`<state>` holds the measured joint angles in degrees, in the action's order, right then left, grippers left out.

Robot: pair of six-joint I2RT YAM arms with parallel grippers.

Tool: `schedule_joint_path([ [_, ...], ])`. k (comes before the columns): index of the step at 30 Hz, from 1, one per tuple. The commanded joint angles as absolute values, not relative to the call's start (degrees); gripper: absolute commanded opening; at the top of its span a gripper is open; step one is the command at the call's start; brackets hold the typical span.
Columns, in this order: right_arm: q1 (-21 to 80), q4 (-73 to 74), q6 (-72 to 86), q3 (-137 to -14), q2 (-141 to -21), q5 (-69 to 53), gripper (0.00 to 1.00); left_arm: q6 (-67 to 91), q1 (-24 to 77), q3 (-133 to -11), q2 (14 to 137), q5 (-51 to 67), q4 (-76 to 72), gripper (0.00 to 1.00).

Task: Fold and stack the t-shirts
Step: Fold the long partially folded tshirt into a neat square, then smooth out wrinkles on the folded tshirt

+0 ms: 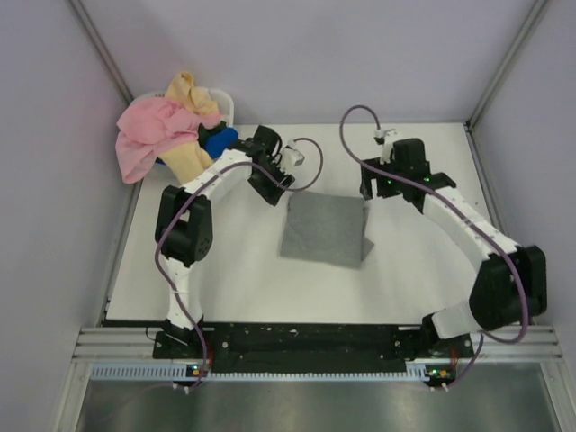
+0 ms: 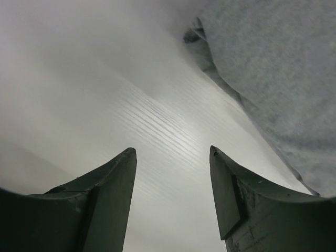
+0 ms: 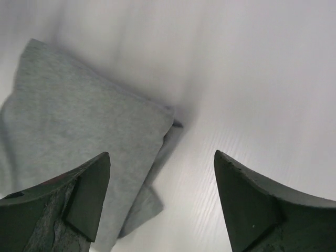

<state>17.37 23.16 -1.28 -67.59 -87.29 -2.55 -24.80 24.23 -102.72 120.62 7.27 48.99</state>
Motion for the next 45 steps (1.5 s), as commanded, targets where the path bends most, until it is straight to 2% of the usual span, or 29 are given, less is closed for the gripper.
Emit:
schedule_joint_path([
  [1,14.95,24.52,19.83,-57.51,-76.74,-9.13,0.79,-21.98,24.08,-96.08,112.15,16.94,45.79,0.62],
  [5,14.06,24.70,30.39,-49.06,-75.32,-7.66,0.73,-19.60,24.08,-93.96,113.73,20.30,46.67,0.59],
  [8,12.13,23.82,32.69,-46.76,-77.51,-9.40,0.70,-18.99,24.17,-92.03,114.26,21.18,46.41,0.57],
  [16,11.43,16.18,36.21,-41.13,-81.82,-13.71,0.50,-18.11,25.92,-86.49,114.78,23.47,44.12,0.52],
  [20,11.25,14.33,36.65,-40.87,-85.16,-14.85,0.36,-18.19,26.37,-86.40,116.01,23.38,44.12,0.50],
  [23,11.07,13.45,36.56,-41.13,-86.83,-15.03,0.18,-18.11,26.37,-86.31,116.10,23.82,44.12,0.45],
  [25,10.55,12.92,36.48,-41.74,-87.19,-15.29,0.02,-18.28,26.37,-86.22,116.02,23.82,44.03,0.42],
  [26,10.29,12.66,36.13,-42.27,-87.27,-15.38,0.00,-18.37,26.45,-86.22,116.10,23.91,43.95,0.39],
  [31,10.28,10.99,33.49,-47.01,-87.36,-18.27,0.00,-18.37,26.46,-87.62,117.94,22.94,43.86,0.28],
  [40,10.20,8.00,33.05,-51.24,-88.59,-23.99,0.00,-20.39,26.54,-89.29,119.00,19.34,44.21,0.28],
  [45,10.11,7.74,32.87,-54.14,-93.42,-23.29,0.00,-22.15,26.54,-92.28,117.69,15.30,45.61,0.34],
])
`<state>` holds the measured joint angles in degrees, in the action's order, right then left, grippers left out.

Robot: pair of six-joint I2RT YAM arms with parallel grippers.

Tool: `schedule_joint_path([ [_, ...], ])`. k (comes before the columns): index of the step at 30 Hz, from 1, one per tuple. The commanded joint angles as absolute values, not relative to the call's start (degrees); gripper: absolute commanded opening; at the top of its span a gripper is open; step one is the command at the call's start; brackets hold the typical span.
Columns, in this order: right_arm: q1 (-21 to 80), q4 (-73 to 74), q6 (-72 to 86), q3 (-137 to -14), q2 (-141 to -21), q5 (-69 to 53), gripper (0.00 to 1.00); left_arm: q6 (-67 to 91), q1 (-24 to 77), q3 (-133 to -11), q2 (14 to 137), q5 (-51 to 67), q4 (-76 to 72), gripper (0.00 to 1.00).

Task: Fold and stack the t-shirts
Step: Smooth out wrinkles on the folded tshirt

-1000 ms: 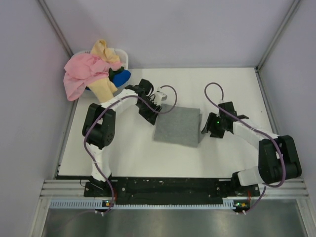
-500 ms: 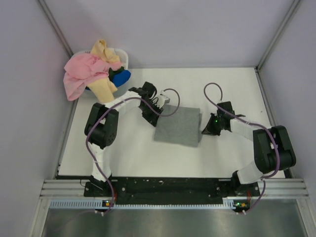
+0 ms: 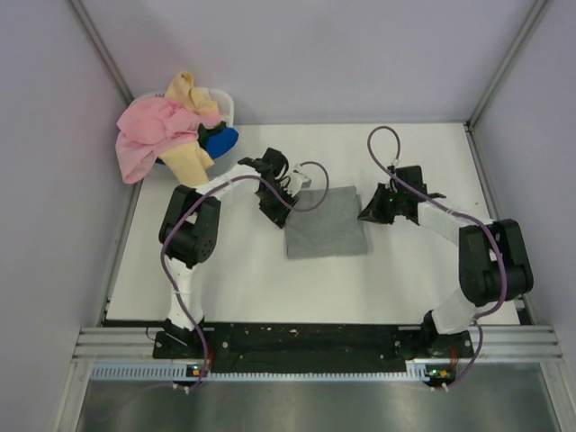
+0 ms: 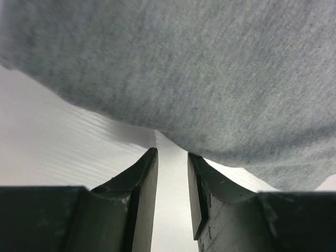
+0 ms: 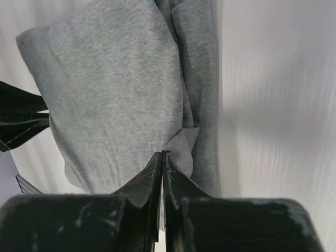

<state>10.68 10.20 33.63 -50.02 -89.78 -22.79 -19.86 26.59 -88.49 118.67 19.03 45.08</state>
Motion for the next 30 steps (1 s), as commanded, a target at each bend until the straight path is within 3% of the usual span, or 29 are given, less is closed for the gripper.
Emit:
schedule_joint_path([
  [1,10.02,7.56,32.87,-54.58,-94.65,-23.38,0.00,-22.32,26.54,-93.16,117.51,14.60,46.14,0.36],
  [10,5.54,-4.39,38.76,-49.57,-101.69,-29.00,0.00,-22.94,26.54,-96.06,118.38,13.80,48.25,0.41],
  [23,5.54,-13.89,31.03,-47.28,-102.66,-48.15,0.00,-21.97,26.63,-101.60,126.91,14.68,48.69,0.44],
  [30,6.24,-12.40,31.11,-49.92,-108.18,-47.03,0.00,-21.97,26.72,-102.04,127.53,15.03,48.69,0.44],
])
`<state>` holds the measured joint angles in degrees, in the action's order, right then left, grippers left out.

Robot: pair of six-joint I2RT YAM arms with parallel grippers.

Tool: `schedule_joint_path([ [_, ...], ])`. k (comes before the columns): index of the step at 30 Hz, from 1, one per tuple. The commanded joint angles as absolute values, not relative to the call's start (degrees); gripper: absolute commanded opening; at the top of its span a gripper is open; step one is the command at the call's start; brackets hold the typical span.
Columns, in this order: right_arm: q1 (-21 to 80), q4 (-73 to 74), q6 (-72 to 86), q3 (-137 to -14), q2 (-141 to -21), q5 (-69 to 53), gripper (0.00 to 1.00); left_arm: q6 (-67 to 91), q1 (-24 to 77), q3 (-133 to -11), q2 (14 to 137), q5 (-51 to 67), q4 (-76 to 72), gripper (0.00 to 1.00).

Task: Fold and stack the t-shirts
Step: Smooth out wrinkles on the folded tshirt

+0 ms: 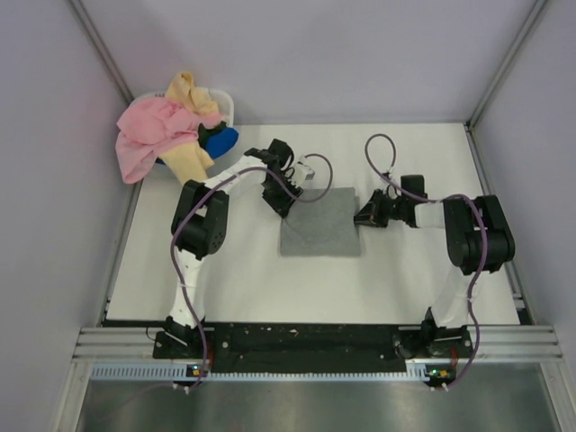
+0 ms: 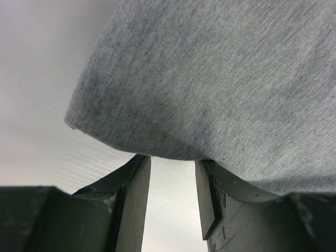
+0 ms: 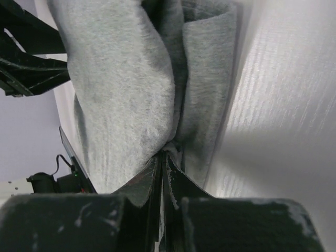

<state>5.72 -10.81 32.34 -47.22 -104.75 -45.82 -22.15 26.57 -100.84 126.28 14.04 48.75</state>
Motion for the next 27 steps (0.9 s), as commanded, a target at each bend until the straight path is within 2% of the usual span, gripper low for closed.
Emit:
schedule_joint_path([
  [1,6.24,-11.61,31.55,-50.27,-109.32,-45.80,0.00,-22.06,26.72,-101.87,127.27,15.03,48.60,0.44],
  [5,6.24,-12.91,33.57,-50.98,-111.70,-42.36,0.00,-22.24,26.72,-101.69,127.09,15.03,48.16,0.44],
  [10,6.68,-15.57,35.87,-52.82,-112.68,-46.49,0.01,-22.41,26.63,-102.22,127.53,14.85,48.16,0.44],
  [11,6.68,-13.73,34.99,-53.17,-112.59,-46.32,0.04,-22.41,26.63,-102.22,127.53,14.85,48.08,0.44],
  [13,6.51,-8.03,33.49,-53.44,-111.89,-44.31,0.26,-22.41,26.72,-102.04,127.44,14.59,48.16,0.44],
  [15,6.33,-2.93,32.00,-53.53,-109.96,-40.10,0.37,-22.67,26.72,-101.69,127.09,14.50,47.99,0.44],
  [20,5.80,5.88,28.31,-55.27,-102.58,-27.61,0.46,-23.29,26.72,-100.11,126.04,14.85,47.20,0.43],
  [27,5.54,18.09,23.82,-63.45,-100.99,-22.43,0.47,-23.55,26.63,-99.84,125.60,14.85,47.20,0.43],
])
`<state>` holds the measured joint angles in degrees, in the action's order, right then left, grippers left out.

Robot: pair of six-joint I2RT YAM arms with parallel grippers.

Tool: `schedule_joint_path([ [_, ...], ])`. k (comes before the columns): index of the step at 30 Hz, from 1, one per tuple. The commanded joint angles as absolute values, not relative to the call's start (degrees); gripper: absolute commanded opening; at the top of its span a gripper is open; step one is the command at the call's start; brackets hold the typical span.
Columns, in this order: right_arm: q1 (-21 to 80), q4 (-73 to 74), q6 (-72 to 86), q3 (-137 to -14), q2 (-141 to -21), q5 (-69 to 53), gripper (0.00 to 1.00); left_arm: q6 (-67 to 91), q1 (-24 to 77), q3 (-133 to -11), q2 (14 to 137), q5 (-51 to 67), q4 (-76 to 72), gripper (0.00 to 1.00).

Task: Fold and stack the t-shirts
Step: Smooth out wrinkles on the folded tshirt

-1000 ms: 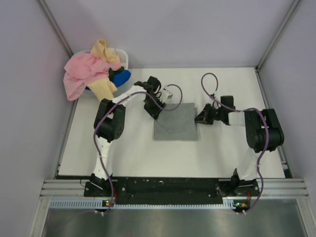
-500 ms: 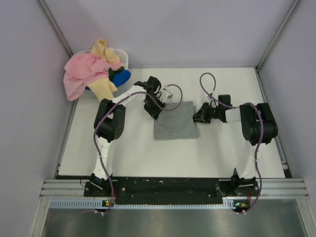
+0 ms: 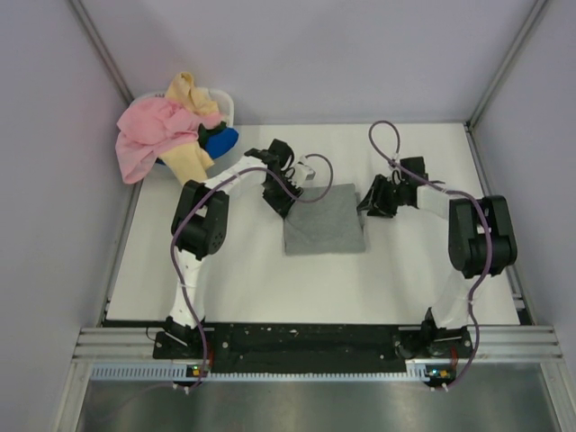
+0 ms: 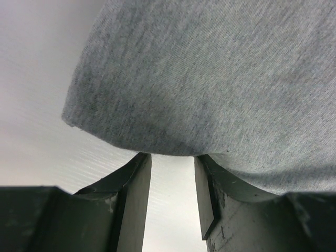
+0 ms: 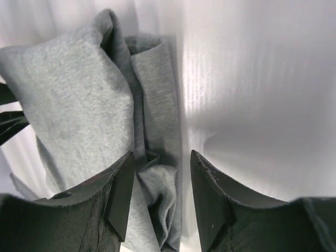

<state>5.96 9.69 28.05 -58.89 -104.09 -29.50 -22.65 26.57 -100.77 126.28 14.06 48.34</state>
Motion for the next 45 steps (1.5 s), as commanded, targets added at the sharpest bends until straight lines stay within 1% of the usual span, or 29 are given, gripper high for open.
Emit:
schedule_joint_path([
  [1,5.54,19.32,23.38,-63.89,-100.29,-21.11,0.47,-23.55,26.63,-99.76,125.51,14.77,47.11,0.43],
  [4,5.45,20.48,22.15,-64.77,-97.66,-20.48,0.49,-23.73,26.63,-99.76,125.68,14.68,47.20,0.43],
  [5,5.45,20.65,21.89,-64.69,-96.95,-21.17,0.52,-23.73,26.63,-99.93,125.60,14.68,47.11,0.43],
  [7,5.45,20.92,22.84,-63.90,-95.98,-23.28,0.81,-23.73,26.72,-100.11,125.60,14.68,47.20,0.43],
  [8,5.62,20.74,23.98,-62.94,-95.54,-24.68,0.91,-23.73,26.63,-100.11,125.51,14.68,47.20,0.43],
  [9,5.89,20.05,25.04,-61.89,-95.10,-25.57,0.99,-23.73,26.63,-100.11,125.51,14.59,47.20,0.43],
  [12,8.34,17.41,27.33,-58.89,-93.96,-26.54,0.99,-23.64,26.72,-100.11,125.42,14.59,47.20,0.43],
  [15,11.15,16.35,28.04,-58.62,-94.83,-23.74,0.98,-23.82,26.63,-100.19,125.51,14.50,47.29,0.42],
  [16,11.60,16.17,28.39,-58.88,-95.70,-23.30,0.97,-23.82,26.72,-100.20,125.51,14.50,47.29,0.42],
  [20,11.60,15.12,29.00,-59.07,-99.93,-22.77,0.83,-23.64,26.72,-100.02,125.16,14.59,47.64,0.42],
  [21,11.69,14.25,28.74,-59.06,-100.19,-22.85,0.75,-23.73,26.63,-99.85,124.98,14.68,47.64,0.42],
  [23,11.69,13.62,28.57,-59.67,-100.37,-22.42,0.48,-23.64,26.63,-99.76,124.80,14.77,47.55,0.42],
  [24,11.52,13.62,28.74,-59.76,-100.20,-21.63,0.30,-23.56,26.63,-99.84,124.63,14.59,47.55,0.41],
  [25,11.34,13.54,29.09,-59.68,-99.76,-20.32,0.00,-23.64,26.72,-99.93,124.72,14.24,47.55,0.42],
  [28,10.11,13.36,30.14,-58.10,-98.18,-17.14,0.00,-23.64,26.63,-100.11,124.45,13.19,47.64,0.41],
  [35,8.35,10.91,31.37,-53.97,-99.67,-18.37,0.00,-23.91,26.63,-101.16,122.43,12.57,47.63,0.42],
  [38,6.60,7.83,33.39,-52.12,-101.59,-20.83,0.00,-23.82,26.63,-101.95,121.64,12.13,48.16,0.43],
  [40,6.24,8.17,33.14,-52.12,-103.00,-19.96,0.00,-23.64,26.63,-101.95,120.77,11.87,48.77,0.44],
  [45,6.42,10.19,31.38,-52.47,-102.48,-18.64,0.00,-22.94,26.89,-101.78,115.33,12.74,49.75,0.44],
])
